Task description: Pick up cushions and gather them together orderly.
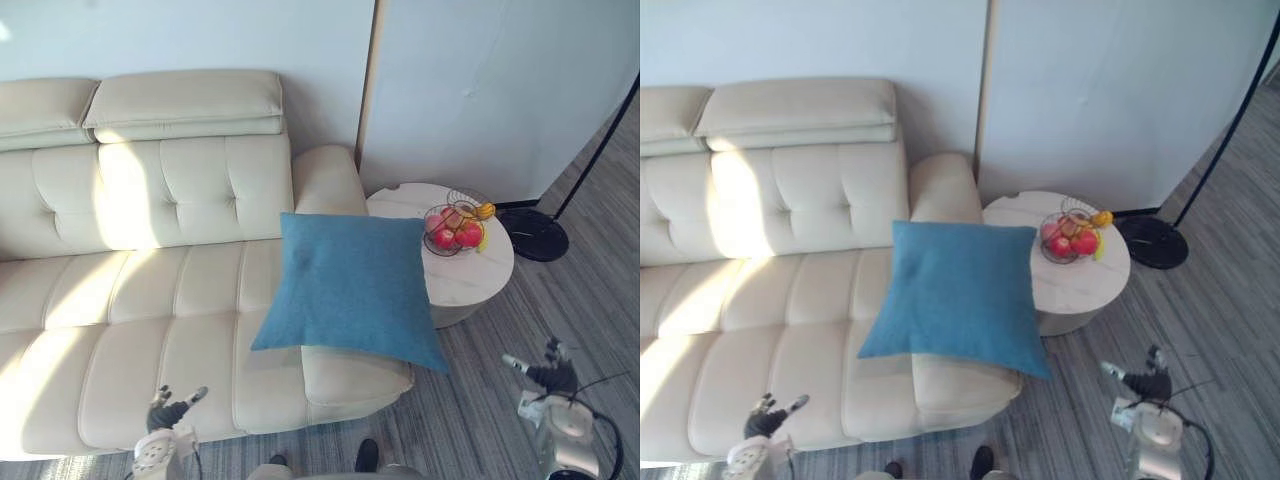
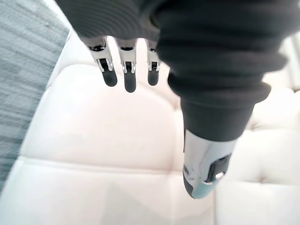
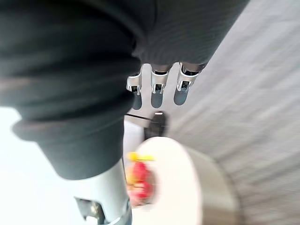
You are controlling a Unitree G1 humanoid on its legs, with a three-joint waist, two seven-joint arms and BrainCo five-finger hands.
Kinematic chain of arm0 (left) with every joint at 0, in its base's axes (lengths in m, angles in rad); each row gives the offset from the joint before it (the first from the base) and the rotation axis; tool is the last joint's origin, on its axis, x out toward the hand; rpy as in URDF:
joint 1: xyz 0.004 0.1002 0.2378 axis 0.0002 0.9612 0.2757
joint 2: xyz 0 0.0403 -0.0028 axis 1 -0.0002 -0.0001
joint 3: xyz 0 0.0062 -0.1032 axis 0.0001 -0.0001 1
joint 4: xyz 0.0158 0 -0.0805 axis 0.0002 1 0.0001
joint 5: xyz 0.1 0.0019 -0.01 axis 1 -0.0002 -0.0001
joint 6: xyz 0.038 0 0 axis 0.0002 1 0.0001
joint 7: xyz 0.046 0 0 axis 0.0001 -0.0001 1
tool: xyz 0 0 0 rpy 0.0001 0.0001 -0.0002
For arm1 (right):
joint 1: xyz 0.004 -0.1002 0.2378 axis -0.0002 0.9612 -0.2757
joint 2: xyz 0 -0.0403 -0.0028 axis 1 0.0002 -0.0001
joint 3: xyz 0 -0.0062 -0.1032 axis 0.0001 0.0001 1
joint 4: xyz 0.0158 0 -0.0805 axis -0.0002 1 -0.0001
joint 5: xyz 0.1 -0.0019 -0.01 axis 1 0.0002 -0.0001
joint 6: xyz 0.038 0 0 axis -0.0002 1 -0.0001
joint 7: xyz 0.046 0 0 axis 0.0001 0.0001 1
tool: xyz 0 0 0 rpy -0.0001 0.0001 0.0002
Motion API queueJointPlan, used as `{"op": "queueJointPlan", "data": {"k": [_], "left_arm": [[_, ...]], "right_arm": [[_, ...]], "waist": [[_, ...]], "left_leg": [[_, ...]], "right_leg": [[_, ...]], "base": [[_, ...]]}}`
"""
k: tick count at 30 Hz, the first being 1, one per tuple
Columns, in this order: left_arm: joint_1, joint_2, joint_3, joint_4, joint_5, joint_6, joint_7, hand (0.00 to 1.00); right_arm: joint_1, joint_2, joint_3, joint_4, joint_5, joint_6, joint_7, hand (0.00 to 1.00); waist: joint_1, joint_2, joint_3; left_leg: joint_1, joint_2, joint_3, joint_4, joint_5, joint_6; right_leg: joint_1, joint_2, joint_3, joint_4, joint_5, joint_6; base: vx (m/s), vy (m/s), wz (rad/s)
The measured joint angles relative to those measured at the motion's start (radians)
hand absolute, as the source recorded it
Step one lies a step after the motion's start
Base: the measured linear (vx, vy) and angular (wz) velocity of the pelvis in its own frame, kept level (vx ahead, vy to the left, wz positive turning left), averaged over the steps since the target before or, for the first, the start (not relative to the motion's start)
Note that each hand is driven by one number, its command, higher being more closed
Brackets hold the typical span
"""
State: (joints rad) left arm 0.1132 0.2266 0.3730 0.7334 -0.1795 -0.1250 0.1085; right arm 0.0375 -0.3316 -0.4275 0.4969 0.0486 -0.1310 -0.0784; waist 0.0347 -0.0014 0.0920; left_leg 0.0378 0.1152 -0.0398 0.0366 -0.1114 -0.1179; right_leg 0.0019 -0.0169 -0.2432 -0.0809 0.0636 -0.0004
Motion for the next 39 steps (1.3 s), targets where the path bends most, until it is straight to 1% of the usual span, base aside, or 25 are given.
{"op": "queueJointPlan", "data": {"k": [3,4,7,11,12,14,15,17,19,20,21,22,23,26,28,30,32,34,37,39], "left_arm": [[0.003,-0.001,0.003,-0.108,-0.011,-0.005,0.015,0.0],[-0.001,-0.003,0.0,-0.142,-0.018,-0.015,0.022,0.0],[-0.019,-0.009,-0.03,-0.189,-0.018,-0.022,0.025,0.0],[-0.064,-0.019,-0.096,-0.194,-0.02,-0.022,0.04,0.0],[-0.091,-0.019,-0.123,-0.194,-0.025,-0.022,0.045,0.0],[-0.134,-0.02,-0.149,-0.194,-0.039,-0.022,0.046,0.0],[-0.169,-0.019,-0.165,-0.193,-0.041,-0.022,0.048,0.0],[-0.206,-0.019,-0.18,-0.193,-0.042,-0.022,0.056,0.0],[-0.25,-0.019,-0.203,-0.192,-0.06,-0.022,0.069,0.0],[-0.29,-0.019,-0.22,-0.191,-0.064,-0.023,0.075,0.0],[-0.3,-0.019,-0.225,-0.19,-0.069,-0.023,0.081,0.0],[-0.347,-0.018,-0.246,-0.176,-0.087,-0.024,0.088,0.0],[-0.352,-0.018,-0.247,-0.174,-0.089,-0.024,0.088,0.0],[-0.422,-0.016,-0.273,-0.149,-0.116,-0.025,0.099,0.0],[-0.472,-0.016,-0.288,-0.133,-0.135,-0.027,0.108,0.0],[-0.5,-0.016,-0.306,-0.13,-0.141,-0.029,0.113,0.0],[-0.53,-0.017,-0.33,-0.13,-0.153,-0.035,0.125,0.0],[-0.57,-0.017,-0.353,-0.13,-0.159,-0.038,0.127,0.0],[-0.618,-0.024,-0.373,-0.109,-0.179,-0.041,0.127,0.0],[-0.64,-0.027,-0.383,-0.102,-0.19,-0.042,0.128,0.0]], "right_arm": [[0.003,-0.001,0.006,-0.044,-0.003,-0.006,0.014,0.0],[0.002,-0.004,0.021,-0.052,0.02,-0.008,0.024,0.0],[-0.004,-0.023,0.089,-0.051,0.086,-0.007,0.042,0.0],[-0.054,-0.022,0.158,-0.049,0.136,-0.007,0.054,0.0],[-0.085,-0.019,0.18,-0.048,0.158,-0.007,0.056,0.0],[-0.131,-0.016,0.207,-0.044,0.169,-0.007,0.055,0.0],[-0.167,-0.005,0.207,-0.041,0.17,-0.007,0.05,0.0],[-0.218,0.008,0.207,-0.025,0.176,-0.007,0.035,0.0],[-0.274,0.008,0.215,0.003,0.198,-0.008,0.018,0.0],[-0.316,0.008,0.228,0.014,0.209,-0.008,0.005,0.0],[-0.329,0.007,0.235,0.023,0.211,-0.008,0.001,0.0],[-0.378,0.007,0.249,0.048,0.234,-0.008,-0.011,0.0],[-0.383,0.007,0.25,0.049,0.236,-0.008,-0.012,0.0],[-0.466,0.007,0.259,0.08,0.239,-0.008,-0.03,0.0],[-0.51,0.007,0.276,0.086,0.254,-0.008,-0.053,0.0],[-0.529,0.007,0.276,0.087,0.269,-0.008,-0.062,0.0],[-0.547,0.009,0.277,0.086,0.272,-0.008,-0.074,0.0],[-0.549,0.016,0.288,0.085,0.275,-0.008,-0.084,0.0],[-0.558,0.043,0.294,0.085,0.279,-0.008,-0.094,0.0],[-0.578,0.063,0.302,0.085,0.284,-0.009,-0.099,0.0]], "waist": [[-0.003,0.013,-0.013],[-0.008,0.019,-0.018],[-0.016,0.032,-0.026],[-0.022,0.034,-0.021],[-0.023,0.031,-0.019],[-0.023,0.025,-0.009],[-0.023,0.021,0.009],[-0.022,0.017,0.024],[-0.012,0.019,0.048],[-0.005,0.02,0.073],[-0.003,0.02,0.081],[0.007,0.023,0.107],[0.008,0.023,0.11],[0.016,0.027,0.153],[0.021,0.025,0.178],[0.025,0.022,0.185],[0.026,0.022,0.21],[0.027,0.013,0.219],[0.027,0.006,0.225],[0.027,0.001,0.244]], "left_leg": [[-0.001,-0.001,0.008,0.0,-0.007,0.002],[-0.001,-0.001,0.008,0.0,-0.011,-0.003],[-0.002,0.001,0.006,0.0,-0.01,-0.003],[-0.014,0.001,0.002,-0.002,-0.001,-0.004],[-0.033,0.0,-0.002,-0.001,0.009,-0.005],[-0.056,-0.002,-0.013,-0.005,0.022,-0.007],[-0.07,-0.003,-0.026,-0.004,0.029,-0.009],[-0.086,-0.002,-0.031,-0.005,0.038,-0.012],[-0.118,-0.003,-0.038,0.001,0.045,-0.016],[-0.146,-0.003,-0.046,0.002,0.054,-0.017],[-0.152,-0.003,-0.048,0.002,0.057,-0.017],[-0.183,-0.002,-0.051,0.004,0.067,-0.02],[-0.186,-0.002,-0.052,0.004,0.069,-0.02],[-0.238,-0.003,-0.049,0.015,0.081,-0.021],[-0.27,-0.006,-0.038,0.019,0.088,-0.019],[-0.294,-0.013,-0.029,0.021,0.097,-0.015],[-0.309,-0.021,-0.027,0.036,0.099,-0.013],[-0.345,-0.026,-0.024,0.055,0.098,-0.013],[-0.391,-0.03,-0.02,0.072,0.1,-0.011],[-0.393,-0.029,-0.01,0.078,0.099,-0.011]], "right_leg": [[-0.001,0.0,0.009,-0.007,0.006,0.005],[-0.001,0.0,0.009,-0.007,0.006,0.005],[-0.002,0.002,0.007,-0.007,0.005,0.004],[-0.012,0.002,-0.002,-0.007,0.005,0.003],[-0.028,0.0,-0.012,-0.007,0.013,-0.006],[-0.05,0.0,-0.021,-0.007,0.022,-0.012],[-0.057,0.0,-0.027,-0.007,0.023,-0.015],[-0.076,-0.001,-0.036,-0.007,0.027,-0.02],[-0.101,-0.002,-0.044,-0.007,0.031,-0.026],[-0.126,-0.002,-0.05,-0.006,0.037,-0.03],[-0.131,-0.002,-0.05,-0.006,0.038,-0.031],[-0.168,-0.003,-0.052,0.011,0.039,-0.033],[-0.171,-0.003,-0.052,0.013,0.039,-0.033],[-0.239,-0.011,-0.048,0.052,0.04,-0.036],[-0.301,-0.023,-0.038,0.112,0.027,-0.04],[-0.347,-0.035,-0.029,0.155,0.015,-0.04],[-0.374,-0.05,-0.023,0.198,0.001,-0.038],[-0.425,-0.065,-0.02,0.249,-0.013,-0.038],[-0.473,-0.074,-0.019,0.274,-0.014,-0.039],[-0.481,-0.075,-0.016,0.285,-0.013,-0.039]], "base": [[-0.06,0.008,-0.11],[0.0,0.0,0.0],[0.0,0.0,0.0],[0.02,0.01,0.05],[0.02,0.006,0.11],[0.02,-0.003,0.17],[0.02,-0.013,0.24],[0.01,-0.009,0.16],[-0.02,-0.005,0.12],[-0.03,-0.012,0.11],[-0.06,-0.024,0.09],[-0.05,-0.016,0.02],[-0.06,-0.019,0.0],[-0.07,-0.004,-0.07],[-0.09,0.013,-0.1],[-0.08,0.02,-0.08],[-0.09,0.019,-0.01],[-0.11,0.007,0.04],[-0.08,0.003,0.02],[-0.05,-0.011,-0.07]]}}
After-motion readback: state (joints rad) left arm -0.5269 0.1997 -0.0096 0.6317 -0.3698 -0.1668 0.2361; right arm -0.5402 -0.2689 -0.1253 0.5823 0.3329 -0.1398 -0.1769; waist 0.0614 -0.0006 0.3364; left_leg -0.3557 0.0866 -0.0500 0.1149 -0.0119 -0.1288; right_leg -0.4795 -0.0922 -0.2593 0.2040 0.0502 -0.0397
